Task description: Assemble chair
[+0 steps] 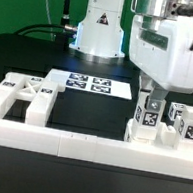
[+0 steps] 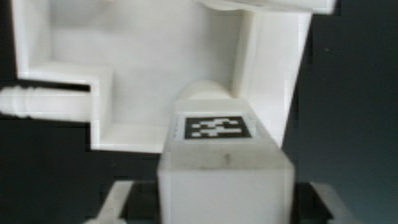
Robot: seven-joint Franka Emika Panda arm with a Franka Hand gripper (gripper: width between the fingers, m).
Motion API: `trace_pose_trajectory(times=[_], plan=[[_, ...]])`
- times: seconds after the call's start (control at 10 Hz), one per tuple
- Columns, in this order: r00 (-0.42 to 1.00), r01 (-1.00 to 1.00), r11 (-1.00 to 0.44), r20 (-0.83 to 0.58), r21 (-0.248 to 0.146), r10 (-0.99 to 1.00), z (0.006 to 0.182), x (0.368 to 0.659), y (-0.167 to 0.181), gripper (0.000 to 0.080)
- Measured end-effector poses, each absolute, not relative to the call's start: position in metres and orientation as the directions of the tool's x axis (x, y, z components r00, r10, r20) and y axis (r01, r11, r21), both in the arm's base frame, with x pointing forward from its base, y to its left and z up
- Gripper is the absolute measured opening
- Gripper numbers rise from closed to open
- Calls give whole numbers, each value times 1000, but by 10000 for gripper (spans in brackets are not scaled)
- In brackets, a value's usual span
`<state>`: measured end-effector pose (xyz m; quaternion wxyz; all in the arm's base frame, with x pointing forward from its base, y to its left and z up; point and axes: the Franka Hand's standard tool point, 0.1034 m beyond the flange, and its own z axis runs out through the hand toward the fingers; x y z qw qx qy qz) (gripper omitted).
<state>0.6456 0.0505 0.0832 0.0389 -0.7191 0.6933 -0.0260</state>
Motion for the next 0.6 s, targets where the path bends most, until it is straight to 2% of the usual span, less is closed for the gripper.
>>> trace_pose_trajectory(times=[0.2,0.3,0.4,0.5,0.6], plan=[[120,-989,-119,-10,-86,-993,83,645,51,287],[214,-975,-213,-2,-68,-977,84,645,52,462],[316,-947,-316,13,-61,-949,84,647,55,584],[343,-937,-343,13,-64,-939,83,647,54,629],[424,-903,-424,19,-62,-905,83,647,53,629]])
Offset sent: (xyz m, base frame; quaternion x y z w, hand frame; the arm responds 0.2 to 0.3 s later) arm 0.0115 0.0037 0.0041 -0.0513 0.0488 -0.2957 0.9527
